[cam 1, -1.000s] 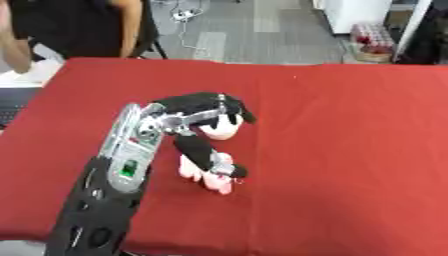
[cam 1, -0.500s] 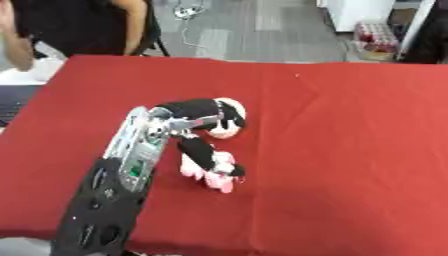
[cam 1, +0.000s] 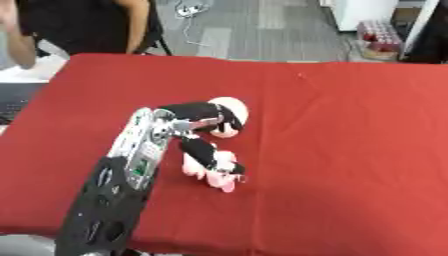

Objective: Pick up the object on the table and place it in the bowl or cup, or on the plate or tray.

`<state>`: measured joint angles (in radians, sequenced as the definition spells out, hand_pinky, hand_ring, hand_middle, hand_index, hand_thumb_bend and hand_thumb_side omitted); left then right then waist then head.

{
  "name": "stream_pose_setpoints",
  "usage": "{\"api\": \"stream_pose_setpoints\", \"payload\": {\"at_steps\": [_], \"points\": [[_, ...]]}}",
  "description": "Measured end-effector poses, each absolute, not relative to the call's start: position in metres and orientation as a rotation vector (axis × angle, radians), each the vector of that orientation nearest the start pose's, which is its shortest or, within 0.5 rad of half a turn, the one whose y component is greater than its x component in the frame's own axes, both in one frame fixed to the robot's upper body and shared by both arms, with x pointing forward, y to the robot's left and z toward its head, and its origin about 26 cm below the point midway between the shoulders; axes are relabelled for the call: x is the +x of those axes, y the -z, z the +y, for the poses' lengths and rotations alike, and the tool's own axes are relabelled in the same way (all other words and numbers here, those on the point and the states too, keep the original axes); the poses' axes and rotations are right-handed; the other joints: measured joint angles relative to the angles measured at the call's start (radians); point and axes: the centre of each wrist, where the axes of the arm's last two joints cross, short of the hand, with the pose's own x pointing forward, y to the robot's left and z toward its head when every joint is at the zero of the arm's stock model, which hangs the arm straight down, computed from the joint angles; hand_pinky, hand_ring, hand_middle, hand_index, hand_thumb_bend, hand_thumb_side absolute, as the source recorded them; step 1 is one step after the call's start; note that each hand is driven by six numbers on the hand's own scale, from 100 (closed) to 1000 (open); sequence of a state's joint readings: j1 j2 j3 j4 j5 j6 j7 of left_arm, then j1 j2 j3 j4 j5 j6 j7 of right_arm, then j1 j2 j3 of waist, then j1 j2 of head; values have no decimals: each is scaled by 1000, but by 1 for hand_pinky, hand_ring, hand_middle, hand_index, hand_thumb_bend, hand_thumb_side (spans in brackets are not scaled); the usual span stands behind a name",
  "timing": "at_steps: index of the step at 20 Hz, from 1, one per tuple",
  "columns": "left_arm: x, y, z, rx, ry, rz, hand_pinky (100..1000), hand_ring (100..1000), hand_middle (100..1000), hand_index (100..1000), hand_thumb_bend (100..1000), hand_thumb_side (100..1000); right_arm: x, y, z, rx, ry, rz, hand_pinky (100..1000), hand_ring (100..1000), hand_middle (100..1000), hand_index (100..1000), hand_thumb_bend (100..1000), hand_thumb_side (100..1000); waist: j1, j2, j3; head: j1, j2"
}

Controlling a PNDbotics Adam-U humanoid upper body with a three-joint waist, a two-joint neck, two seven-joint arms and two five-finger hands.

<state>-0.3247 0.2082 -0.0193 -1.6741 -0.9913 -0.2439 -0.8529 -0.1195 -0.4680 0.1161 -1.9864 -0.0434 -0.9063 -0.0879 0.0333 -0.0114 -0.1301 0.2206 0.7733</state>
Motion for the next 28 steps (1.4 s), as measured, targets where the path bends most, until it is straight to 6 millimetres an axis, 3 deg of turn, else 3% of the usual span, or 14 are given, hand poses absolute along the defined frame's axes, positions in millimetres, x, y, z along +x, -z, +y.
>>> {"api": "stream_pose_setpoints", "payload": {"at_steps": [9, 17, 18, 20, 21, 23, 24, 28], "points": [[347, -111, 247, 493, 1685, -1267, 590, 748, 778, 870, 391, 742, 279, -149, -272, -137, 597, 3242, 478, 595, 808, 847, 100, 838, 1, 0, 0, 1, 0], [349, -98, 232, 456, 1755, -1266, 611, 751, 782, 875, 372, 773, 279, -150, -272, -136, 606, 3239, 477, 595, 807, 848, 100, 837, 1, 1, -4, 0, 0], [350, -96, 230, 449, 1765, -1265, 613, 751, 783, 875, 366, 770, 279, -150, -272, -136, 606, 3238, 477, 595, 808, 848, 100, 876, 1, 1, -6, -1, 0], [352, -91, 227, 436, 1779, -1259, 610, 751, 783, 877, 344, 732, 279, -149, -272, -134, 608, 3239, 478, 595, 807, 849, 100, 836, 1, 1, -10, -6, 0], [352, -89, 227, 430, 1783, -1253, 610, 751, 783, 878, 348, 763, 279, -149, -272, -133, 608, 3239, 477, 595, 807, 849, 100, 836, 1, 0, -10, -14, 0], [352, -87, 230, 429, 1786, -1240, 611, 751, 783, 880, 329, 729, 279, -149, -273, -126, 611, 3239, 477, 595, 807, 848, 100, 840, 0, -1, -9, -31, 0], [352, -86, 232, 430, 1786, -1231, 611, 751, 783, 880, 344, 768, 278, -148, -274, -121, 611, 3243, 477, 595, 807, 848, 100, 836, 0, -2, -9, -38, 0], [349, -75, 252, 429, 1776, -1171, 615, 751, 784, 881, 347, 780, 278, -148, -276, -106, 612, 3245, 477, 595, 808, 849, 100, 835, -3, -7, -3, -56, 0]]}}
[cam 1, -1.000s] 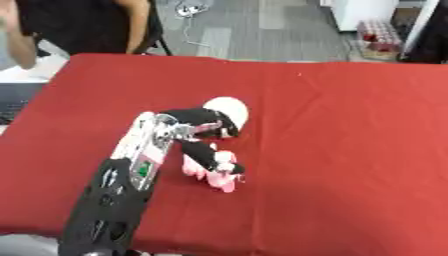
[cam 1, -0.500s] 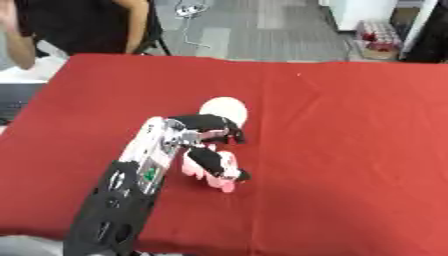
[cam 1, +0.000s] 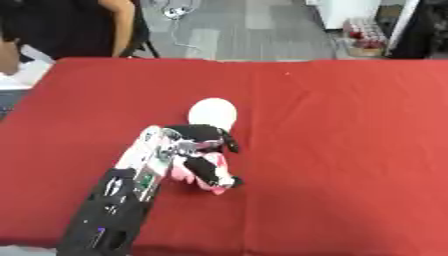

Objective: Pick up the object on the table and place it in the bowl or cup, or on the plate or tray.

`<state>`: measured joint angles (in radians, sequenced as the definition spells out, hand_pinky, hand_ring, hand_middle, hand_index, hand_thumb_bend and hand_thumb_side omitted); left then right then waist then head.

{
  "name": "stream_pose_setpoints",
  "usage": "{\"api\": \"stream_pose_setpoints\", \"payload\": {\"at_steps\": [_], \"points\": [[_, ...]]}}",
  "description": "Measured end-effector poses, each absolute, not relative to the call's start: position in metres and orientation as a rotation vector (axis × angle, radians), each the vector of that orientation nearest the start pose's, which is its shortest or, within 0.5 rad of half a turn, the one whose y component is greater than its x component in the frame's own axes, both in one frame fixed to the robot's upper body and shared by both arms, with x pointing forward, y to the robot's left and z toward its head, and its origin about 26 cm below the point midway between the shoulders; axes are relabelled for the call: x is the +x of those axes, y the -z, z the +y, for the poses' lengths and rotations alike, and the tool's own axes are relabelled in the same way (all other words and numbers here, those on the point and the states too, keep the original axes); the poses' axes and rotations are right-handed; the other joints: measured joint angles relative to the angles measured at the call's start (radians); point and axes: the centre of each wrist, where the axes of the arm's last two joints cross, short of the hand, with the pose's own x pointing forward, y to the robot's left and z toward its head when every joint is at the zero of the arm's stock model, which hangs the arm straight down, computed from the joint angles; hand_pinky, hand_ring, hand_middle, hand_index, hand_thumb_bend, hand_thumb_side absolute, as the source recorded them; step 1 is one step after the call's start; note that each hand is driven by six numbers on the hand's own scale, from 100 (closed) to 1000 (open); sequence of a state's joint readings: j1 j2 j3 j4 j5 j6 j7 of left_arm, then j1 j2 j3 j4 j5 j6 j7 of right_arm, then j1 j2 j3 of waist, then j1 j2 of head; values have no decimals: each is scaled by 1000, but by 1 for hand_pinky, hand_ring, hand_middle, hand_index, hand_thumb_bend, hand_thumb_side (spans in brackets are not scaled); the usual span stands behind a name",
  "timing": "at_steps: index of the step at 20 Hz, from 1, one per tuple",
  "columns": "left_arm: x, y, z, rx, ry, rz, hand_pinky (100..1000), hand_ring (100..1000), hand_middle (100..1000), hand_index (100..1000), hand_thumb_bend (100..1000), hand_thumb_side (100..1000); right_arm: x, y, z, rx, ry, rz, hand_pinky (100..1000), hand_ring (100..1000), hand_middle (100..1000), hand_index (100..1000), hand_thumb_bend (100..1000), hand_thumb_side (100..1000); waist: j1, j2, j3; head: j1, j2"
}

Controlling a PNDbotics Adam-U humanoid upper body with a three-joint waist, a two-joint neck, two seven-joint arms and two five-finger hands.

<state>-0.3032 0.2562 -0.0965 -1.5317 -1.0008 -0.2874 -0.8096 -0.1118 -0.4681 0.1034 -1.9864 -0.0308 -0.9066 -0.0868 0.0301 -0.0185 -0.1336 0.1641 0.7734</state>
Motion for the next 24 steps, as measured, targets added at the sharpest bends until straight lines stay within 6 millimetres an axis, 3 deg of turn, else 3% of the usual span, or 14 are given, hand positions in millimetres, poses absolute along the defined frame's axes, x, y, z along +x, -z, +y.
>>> {"api": "stream_pose_setpoints", "payload": {"at_steps": [10, 17, 18, 19, 21, 24], "points": [[344, -68, 292, 467, 1775, -1074, 641, 755, 788, 878, 389, 764, 275, -144, -277, -80, 645, 3250, 477, 595, 808, 850, 100, 832, -2, 2, 6, -5, 0], [344, -71, 301, 499, 1780, -1062, 630, 747, 782, 874, 375, 753, 275, -144, -277, -70, 638, 3251, 477, 594, 808, 849, 100, 833, -2, 2, 6, -5, 0], [344, -72, 301, 505, 1783, -1067, 532, 667, 727, 845, 279, 337, 275, -144, -277, -69, 636, 3251, 477, 594, 808, 849, 100, 833, -2, 2, 6, -5, 0], [344, -73, 301, 515, 1785, -1079, 466, 619, 686, 823, 239, 100, 275, -144, -277, -69, 632, 3251, 477, 594, 808, 849, 100, 833, -2, 2, 6, -5, 0], [343, -78, 299, 565, 1778, -1127, 327, 534, 599, 757, 266, 100, 275, -144, -277, -68, 630, 3251, 477, 594, 808, 849, 100, 833, -2, 2, 6, -6, 0], [341, -83, 297, 687, 1736, -1239, 206, 458, 517, 684, 318, 100, 275, -144, -278, -62, 629, 3250, 477, 594, 808, 849, 100, 833, -2, 2, 5, -6, 0]]}}
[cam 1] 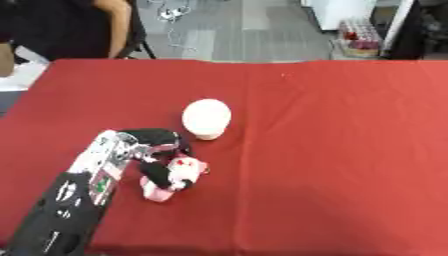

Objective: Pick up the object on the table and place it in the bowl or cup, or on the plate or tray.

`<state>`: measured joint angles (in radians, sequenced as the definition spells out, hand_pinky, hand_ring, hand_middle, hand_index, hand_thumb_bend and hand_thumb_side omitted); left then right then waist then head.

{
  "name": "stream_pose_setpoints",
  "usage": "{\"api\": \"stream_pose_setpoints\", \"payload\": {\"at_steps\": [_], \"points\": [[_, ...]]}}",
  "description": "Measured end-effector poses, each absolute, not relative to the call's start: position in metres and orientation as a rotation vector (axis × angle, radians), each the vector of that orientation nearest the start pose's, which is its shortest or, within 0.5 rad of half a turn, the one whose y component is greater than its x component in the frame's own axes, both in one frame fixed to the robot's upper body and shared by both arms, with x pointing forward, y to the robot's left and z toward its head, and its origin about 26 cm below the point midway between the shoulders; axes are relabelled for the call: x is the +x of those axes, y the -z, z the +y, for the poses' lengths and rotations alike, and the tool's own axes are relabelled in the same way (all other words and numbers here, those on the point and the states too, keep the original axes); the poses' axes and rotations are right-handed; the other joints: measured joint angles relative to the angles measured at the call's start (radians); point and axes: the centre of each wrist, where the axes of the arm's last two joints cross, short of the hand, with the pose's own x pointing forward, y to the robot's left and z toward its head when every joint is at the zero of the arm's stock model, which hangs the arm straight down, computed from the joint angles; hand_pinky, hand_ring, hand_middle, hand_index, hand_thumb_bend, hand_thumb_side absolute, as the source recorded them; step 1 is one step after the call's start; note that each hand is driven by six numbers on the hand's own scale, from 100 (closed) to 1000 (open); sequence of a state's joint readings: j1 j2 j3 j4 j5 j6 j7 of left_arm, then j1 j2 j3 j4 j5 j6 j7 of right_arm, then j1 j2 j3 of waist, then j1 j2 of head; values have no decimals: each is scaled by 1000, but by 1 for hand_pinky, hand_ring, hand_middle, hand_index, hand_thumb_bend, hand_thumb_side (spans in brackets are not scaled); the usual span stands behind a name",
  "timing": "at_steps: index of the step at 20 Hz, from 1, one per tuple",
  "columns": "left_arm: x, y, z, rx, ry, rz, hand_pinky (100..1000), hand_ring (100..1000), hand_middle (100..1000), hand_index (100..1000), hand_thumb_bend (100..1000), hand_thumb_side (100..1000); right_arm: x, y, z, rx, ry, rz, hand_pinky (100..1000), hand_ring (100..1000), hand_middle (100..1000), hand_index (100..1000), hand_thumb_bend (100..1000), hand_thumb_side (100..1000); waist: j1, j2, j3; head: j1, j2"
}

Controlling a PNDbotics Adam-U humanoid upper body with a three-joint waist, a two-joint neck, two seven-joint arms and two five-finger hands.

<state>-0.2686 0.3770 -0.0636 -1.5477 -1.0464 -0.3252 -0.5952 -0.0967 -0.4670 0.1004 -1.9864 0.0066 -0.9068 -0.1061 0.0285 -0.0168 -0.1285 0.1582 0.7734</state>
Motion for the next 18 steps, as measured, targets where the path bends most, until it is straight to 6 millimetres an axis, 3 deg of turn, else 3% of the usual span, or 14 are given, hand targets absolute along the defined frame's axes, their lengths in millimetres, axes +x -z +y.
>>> {"api": "stream_pose_setpoints", "payload": {"at_steps": [2, 3, 4, 5, 6, 7, 8, 10, 18], "points": [[340, -84, 295, 764, 1702, -1329, 100, 391, 455, 621, 351, 100, 276, -145, -279, -56, 629, 3250, 477, 593, 807, 849, 100, 833, 0, 0, -1, 0, 0], [340, -84, 294, 802, 1679, -1379, 107, 401, 464, 632, 347, 100, 276, -145, -279, -56, 627, 3250, 477, 593, 807, 849, 100, 833, 0, 0, -1, -1, 0], [340, -85, 294, 836, 1655, -1428, 100, 229, 262, 432, 398, 100, 276, -145, -279, -55, 626, 3250, 477, 593, 807, 849, 100, 833, 0, 0, -1, -1, 0], [340, -85, 293, 867, 1625, -1482, 100, 151, 185, 357, 409, 100, 276, -145, -279, -55, 625, 3250, 477, 593, 807, 849, 100, 834, 0, 0, -2, -6, 0], [339, -86, 292, 898, 1591, -1539, 100, 100, 100, 221, 443, 100, 276, -145, -279, -55, 624, 3250, 477, 593, 807, 849, 100, 834, 0, 0, -2, -9, 0], [339, -86, 292, 928, 1549, -1599, 100, 100, 100, 221, 443, 100, 276, -145, -279, -55, 621, 3251, 477, 593, 807, 849, 100, 834, 0, 0, -2, -10, 0], [339, -87, 291, 954, 1504, -1657, 100, 100, 100, 176, 547, 100, 276, -145, -279, -55, 620, 3251, 477, 593, 807, 849, 100, 834, 0, 0, -3, -10, 0], [339, -86, 290, 987, 1426, -1754, 100, 100, 100, 175, 573, 100, 276, -145, -279, -54, 620, 3251, 477, 593, 807, 848, 100, 836, 0, 0, -5, -13, 0], [343, -88, 286, 1031, 1229, -1968, 100, 100, 100, 184, 502, 100, 276, -145, -279, -54, 620, 3250, 477, 593, 807, 849, 100, 843, 2, -2, -8, -45, 0]]}}
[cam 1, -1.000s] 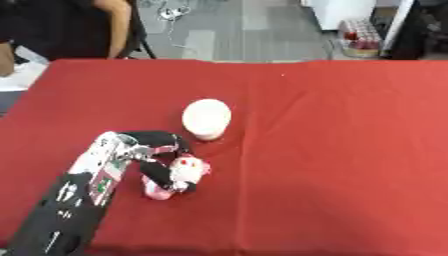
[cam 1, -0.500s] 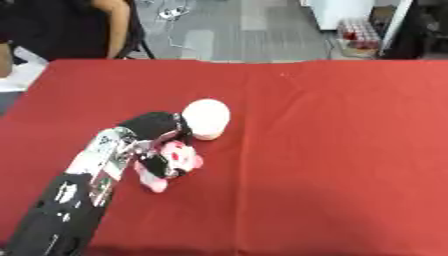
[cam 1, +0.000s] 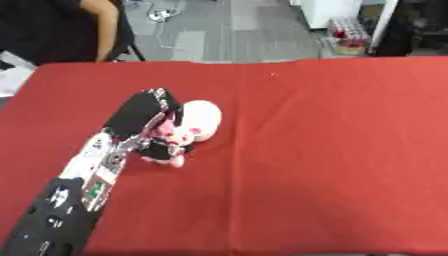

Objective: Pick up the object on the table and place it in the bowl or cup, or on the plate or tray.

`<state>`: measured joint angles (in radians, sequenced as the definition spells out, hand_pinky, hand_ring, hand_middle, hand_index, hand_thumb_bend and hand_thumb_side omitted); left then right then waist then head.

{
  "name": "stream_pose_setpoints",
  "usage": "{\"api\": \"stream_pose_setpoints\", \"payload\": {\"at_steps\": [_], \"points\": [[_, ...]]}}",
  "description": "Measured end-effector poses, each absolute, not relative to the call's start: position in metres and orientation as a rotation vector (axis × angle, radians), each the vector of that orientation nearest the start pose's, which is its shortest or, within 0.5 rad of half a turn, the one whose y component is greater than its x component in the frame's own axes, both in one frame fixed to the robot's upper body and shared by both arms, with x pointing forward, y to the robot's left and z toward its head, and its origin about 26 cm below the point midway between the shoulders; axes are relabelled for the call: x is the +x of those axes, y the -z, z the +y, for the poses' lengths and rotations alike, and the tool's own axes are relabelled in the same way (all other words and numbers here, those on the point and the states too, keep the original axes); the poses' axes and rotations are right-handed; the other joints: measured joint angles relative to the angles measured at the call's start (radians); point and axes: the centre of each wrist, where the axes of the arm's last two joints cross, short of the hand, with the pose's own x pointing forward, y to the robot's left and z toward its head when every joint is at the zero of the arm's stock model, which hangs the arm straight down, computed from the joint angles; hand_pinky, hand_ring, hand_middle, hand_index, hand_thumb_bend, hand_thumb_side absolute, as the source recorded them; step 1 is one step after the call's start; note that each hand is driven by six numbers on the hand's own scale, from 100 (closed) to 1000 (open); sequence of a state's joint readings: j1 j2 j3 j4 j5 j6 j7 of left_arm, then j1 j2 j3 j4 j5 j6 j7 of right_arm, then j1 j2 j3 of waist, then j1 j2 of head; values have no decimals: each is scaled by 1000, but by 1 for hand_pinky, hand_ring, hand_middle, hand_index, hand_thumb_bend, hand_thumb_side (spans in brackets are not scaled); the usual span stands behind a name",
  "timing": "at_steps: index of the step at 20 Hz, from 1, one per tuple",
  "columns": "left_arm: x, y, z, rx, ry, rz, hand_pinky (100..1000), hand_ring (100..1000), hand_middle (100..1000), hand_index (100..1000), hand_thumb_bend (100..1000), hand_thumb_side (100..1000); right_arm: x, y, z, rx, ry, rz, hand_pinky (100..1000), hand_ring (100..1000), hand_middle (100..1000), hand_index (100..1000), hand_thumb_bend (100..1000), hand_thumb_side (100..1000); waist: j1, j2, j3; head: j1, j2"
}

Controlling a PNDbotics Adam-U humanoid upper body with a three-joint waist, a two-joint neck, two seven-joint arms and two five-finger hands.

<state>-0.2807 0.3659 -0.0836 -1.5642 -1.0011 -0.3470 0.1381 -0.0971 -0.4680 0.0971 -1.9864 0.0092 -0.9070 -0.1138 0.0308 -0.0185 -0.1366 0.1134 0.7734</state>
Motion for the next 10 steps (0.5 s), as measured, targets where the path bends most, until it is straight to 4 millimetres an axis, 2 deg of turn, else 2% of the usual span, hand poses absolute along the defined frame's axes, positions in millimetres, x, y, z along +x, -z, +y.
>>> {"api": "stream_pose_setpoints", "payload": {"at_steps": [5, 10], "points": [[354, -106, 276, 1086, 1127, -2079, 100, 100, 100, 187, 469, 100, 276, -145, -279, -54, 621, 3250, 478, 593, 806, 849, 100, 844, 0, -4, -1, -9, 0], [374, -122, 265, 1168, 1042, -2169, 100, 100, 100, 190, 459, 100, 276, -145, -279, -55, 620, 3250, 478, 593, 806, 849, 100, 844, 1, -5, -4, -12, 0]]}}
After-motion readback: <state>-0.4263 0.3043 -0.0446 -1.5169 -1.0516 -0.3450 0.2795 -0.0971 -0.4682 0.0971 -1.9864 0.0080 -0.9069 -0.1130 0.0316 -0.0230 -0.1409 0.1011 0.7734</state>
